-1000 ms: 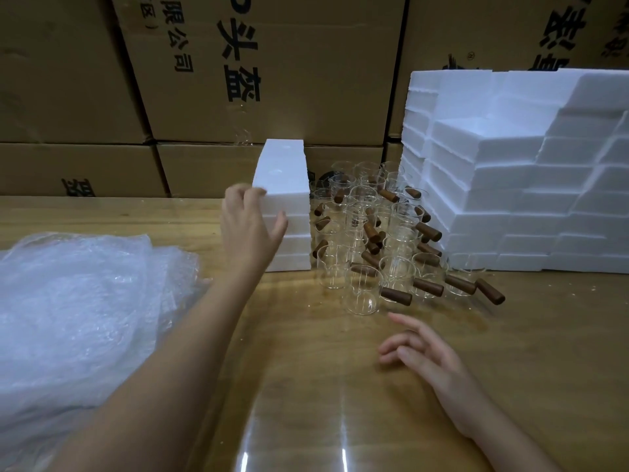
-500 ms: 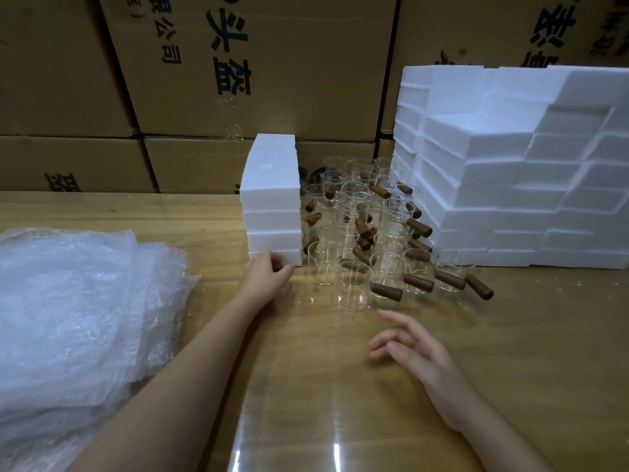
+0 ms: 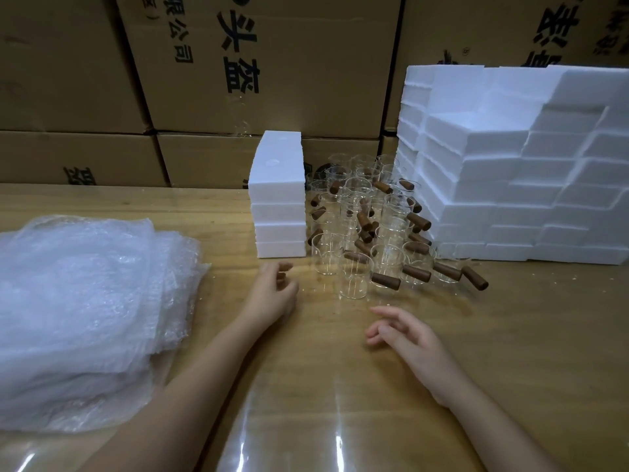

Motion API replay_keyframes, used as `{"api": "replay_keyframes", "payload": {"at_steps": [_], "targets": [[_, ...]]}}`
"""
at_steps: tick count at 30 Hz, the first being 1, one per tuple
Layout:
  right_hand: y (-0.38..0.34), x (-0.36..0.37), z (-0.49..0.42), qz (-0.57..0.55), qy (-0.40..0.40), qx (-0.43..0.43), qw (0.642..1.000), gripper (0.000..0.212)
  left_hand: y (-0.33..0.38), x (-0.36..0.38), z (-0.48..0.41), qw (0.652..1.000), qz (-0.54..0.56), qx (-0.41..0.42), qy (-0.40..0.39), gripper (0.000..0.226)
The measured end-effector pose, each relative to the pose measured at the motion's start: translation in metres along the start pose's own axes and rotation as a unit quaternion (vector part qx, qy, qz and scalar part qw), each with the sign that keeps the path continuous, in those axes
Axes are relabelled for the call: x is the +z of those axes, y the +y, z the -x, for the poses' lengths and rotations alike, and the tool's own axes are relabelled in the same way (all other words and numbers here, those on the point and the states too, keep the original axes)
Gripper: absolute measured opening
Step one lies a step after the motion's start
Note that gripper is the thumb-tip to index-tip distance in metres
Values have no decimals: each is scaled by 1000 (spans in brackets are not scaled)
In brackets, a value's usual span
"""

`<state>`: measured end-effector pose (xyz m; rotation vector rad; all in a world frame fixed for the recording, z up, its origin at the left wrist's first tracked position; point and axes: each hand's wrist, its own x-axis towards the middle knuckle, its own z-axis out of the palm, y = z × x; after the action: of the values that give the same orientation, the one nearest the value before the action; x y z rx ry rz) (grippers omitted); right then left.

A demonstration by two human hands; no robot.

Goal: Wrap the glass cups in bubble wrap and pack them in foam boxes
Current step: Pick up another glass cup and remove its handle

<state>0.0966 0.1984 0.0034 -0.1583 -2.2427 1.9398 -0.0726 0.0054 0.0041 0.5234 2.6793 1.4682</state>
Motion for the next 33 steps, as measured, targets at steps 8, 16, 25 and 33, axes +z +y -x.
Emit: {"api": "replay_keyframes", "payload": {"at_steps": [8,16,25,33], "targets": [[0,-1,1,20,10,-2,1000,21,18,8,64,989,140,-28,-45,16],[-1,-9,-14,-227,199,39,953,29,10,7,72,977,213,17,-6,16],[7,-3,-46,-38,244,54,967,23,7,-2,56,958,288,-7,-1,10],[13,3,-56,-1,270,17,963,33,5,2,56,961,277,-7,-19,11]]}}
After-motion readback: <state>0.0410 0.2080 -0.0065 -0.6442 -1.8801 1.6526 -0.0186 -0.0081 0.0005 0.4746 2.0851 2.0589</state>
